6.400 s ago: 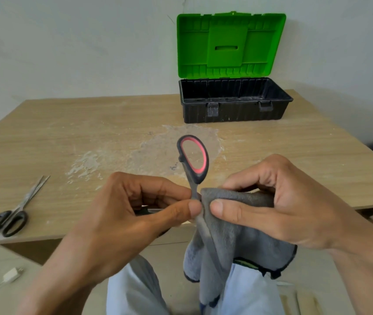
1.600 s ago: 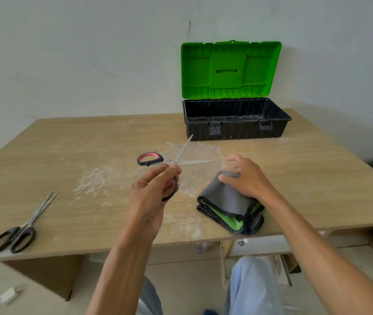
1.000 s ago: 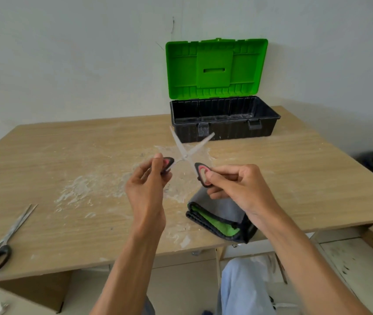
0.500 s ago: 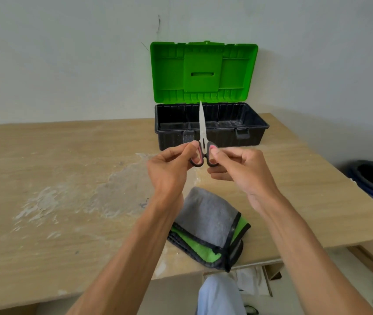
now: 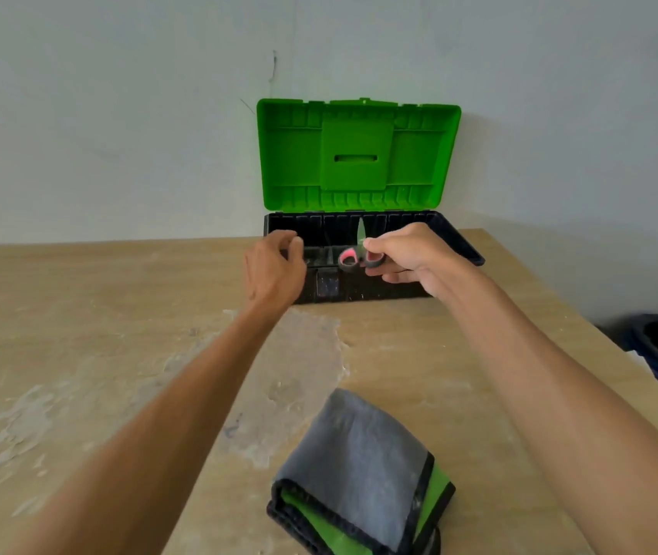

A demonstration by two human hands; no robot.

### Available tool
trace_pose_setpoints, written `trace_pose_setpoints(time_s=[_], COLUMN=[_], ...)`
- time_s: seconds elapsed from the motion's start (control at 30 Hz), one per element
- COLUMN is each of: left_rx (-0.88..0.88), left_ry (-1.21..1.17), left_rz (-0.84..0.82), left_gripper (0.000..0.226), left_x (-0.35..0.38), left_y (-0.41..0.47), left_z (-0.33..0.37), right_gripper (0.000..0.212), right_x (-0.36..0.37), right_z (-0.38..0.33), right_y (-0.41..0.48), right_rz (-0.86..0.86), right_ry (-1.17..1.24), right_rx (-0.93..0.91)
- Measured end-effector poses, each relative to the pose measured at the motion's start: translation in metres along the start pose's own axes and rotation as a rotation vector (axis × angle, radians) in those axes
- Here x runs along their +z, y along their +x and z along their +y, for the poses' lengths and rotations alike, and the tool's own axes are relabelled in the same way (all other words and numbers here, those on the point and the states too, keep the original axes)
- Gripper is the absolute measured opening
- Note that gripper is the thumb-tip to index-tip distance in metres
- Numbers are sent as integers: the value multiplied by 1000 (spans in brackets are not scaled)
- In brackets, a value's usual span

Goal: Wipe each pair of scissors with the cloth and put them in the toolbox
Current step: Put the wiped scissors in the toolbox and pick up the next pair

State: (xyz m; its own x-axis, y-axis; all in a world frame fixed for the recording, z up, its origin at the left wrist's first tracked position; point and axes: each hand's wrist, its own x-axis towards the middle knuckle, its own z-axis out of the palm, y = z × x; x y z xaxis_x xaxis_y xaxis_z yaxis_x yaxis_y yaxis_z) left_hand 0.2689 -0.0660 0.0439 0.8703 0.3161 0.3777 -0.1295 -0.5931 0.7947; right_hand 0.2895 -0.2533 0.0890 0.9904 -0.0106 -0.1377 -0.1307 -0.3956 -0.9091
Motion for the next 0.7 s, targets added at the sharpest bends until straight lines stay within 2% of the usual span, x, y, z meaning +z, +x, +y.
trace_pose_setpoints(time_s=[0.07, 0.23, 0.33, 0.43, 0.6, 0.67, 0.7], left_rx=[-26, 8, 28, 7, -22, -33, -29], left_ry=[178, 287, 229, 170, 68, 51, 44], left_rz=[-50, -172, -194, -251, -242, -251, -255], left_gripper=[32, 17, 28, 50, 54, 54, 55], left_x=[4, 17, 20, 20, 25, 24, 25], left_y=[26, 47, 49, 43, 42, 43, 43], left_z=[-22, -50, -58, -64, -73, -75, -76], right_gripper=[11, 10, 23, 20, 29, 17, 21], right_x=[10, 40, 59, 76, 95, 99, 100], right_z=[-5, -17, -23, -25, -21, -18, -16], right_y=[26, 77, 97, 115, 126, 126, 127], right_rz=[-19, -54, -71, -101, -299, -336, -333], right_ry=[-35, -228, -347, -452, -526, -530, -523], right_rx=[42, 78, 86, 116, 212, 225, 229])
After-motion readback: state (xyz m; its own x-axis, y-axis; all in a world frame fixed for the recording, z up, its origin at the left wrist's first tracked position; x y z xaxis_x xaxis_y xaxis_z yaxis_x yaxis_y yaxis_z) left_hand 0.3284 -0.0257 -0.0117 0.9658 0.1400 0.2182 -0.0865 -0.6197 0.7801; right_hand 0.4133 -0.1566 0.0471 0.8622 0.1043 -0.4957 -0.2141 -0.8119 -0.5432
